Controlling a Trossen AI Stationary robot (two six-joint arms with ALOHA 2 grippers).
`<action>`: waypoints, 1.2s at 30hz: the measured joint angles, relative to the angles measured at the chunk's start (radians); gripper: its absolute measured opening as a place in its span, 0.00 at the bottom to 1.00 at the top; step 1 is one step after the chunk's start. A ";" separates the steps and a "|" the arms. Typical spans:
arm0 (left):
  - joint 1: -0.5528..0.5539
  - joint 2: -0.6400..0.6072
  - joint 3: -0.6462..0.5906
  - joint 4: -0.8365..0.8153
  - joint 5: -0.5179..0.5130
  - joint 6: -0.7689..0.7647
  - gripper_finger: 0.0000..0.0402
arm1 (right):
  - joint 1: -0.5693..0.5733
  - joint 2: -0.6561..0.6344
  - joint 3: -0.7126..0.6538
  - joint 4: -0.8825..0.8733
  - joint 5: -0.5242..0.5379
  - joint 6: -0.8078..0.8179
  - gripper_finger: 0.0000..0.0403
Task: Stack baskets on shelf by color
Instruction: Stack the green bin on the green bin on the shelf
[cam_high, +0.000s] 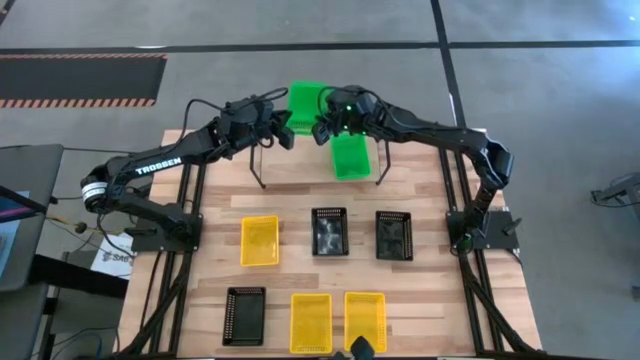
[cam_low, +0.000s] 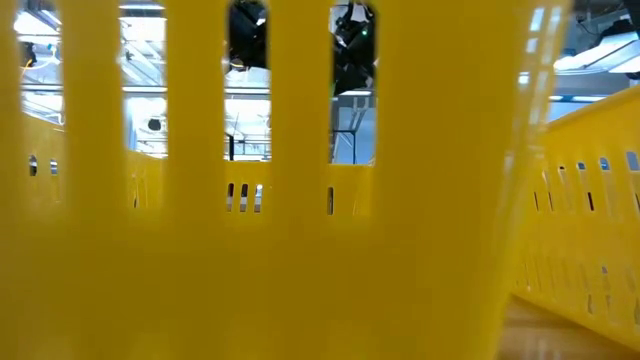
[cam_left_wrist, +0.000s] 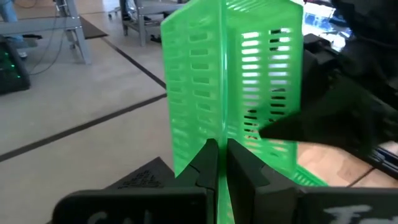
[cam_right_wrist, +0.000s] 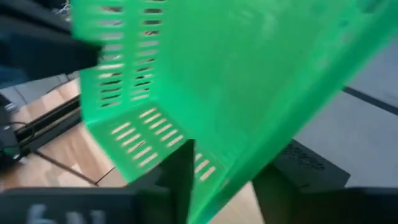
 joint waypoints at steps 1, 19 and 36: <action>-0.003 0.000 0.000 -0.001 0.001 0.000 0.00 | -0.004 0.000 0.000 -0.003 0.001 0.000 0.31; -0.089 0.003 0.062 -0.022 0.038 0.087 0.33 | 0.006 -0.003 0.001 -0.001 0.032 -0.028 0.01; -0.125 -0.104 0.444 -0.911 -0.170 -0.056 0.56 | -0.060 -0.093 0.000 -0.326 0.013 -0.022 0.01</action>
